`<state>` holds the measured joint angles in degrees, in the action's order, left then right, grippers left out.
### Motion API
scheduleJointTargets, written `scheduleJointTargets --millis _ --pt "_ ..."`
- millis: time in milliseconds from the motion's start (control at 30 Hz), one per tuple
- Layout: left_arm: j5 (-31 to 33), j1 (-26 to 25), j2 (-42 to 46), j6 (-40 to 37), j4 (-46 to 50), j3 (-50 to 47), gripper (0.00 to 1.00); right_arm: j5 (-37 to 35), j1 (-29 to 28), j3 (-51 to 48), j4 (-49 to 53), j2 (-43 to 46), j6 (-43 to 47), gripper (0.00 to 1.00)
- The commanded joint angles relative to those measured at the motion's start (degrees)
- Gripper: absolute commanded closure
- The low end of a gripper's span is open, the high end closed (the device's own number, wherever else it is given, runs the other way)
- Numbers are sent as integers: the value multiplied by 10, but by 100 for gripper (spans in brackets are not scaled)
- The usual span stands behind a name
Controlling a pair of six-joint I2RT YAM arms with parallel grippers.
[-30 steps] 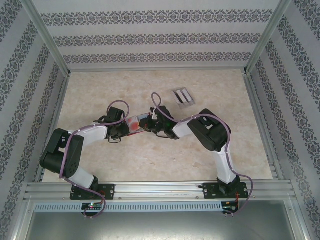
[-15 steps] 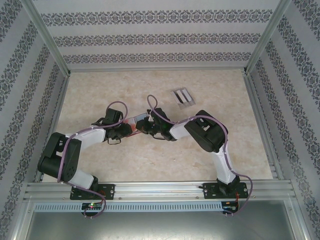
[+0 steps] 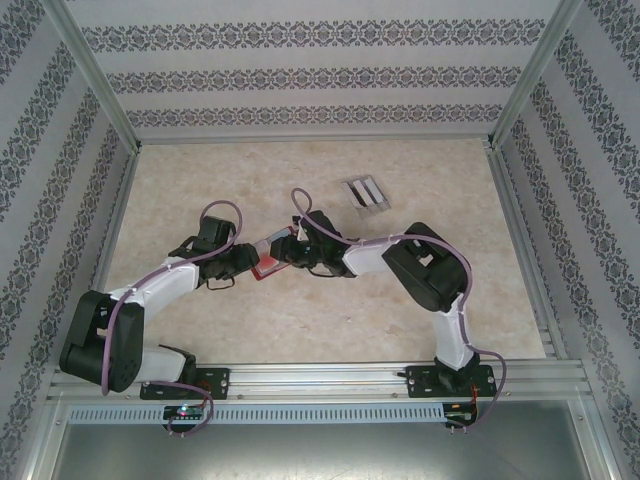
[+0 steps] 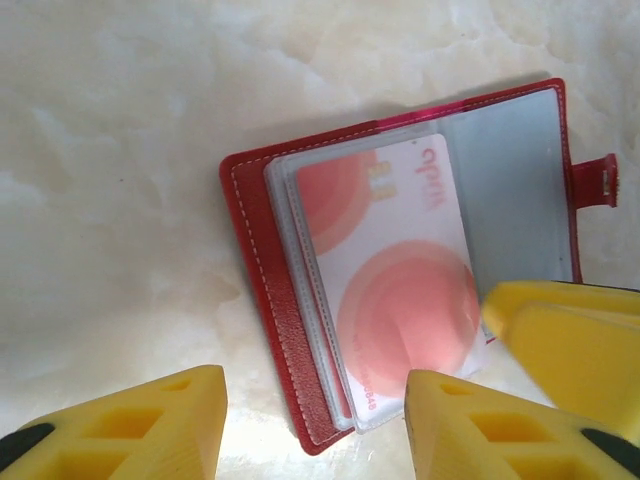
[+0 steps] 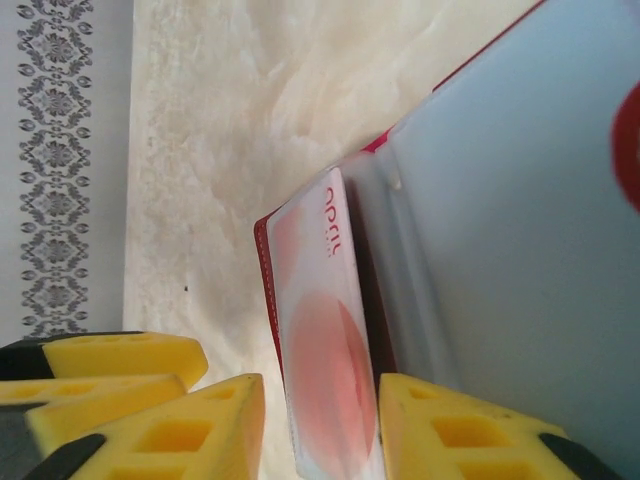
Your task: Put the credit cards into the card holder
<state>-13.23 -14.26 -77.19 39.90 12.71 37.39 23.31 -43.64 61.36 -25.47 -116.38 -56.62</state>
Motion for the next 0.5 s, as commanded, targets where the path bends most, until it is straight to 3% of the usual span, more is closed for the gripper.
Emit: scheduleJointTargets --millis 0,233,467 --pt "24 7 -9 6 27 1 48 -32 9 -13 63 43 64 59" --pt "12 6 -51 14 6 5 45 -115 15 25 208 87 214 58" --pt "-22 6 -80 26 -41 -1 44 -254 10 118 353 52 387 47"
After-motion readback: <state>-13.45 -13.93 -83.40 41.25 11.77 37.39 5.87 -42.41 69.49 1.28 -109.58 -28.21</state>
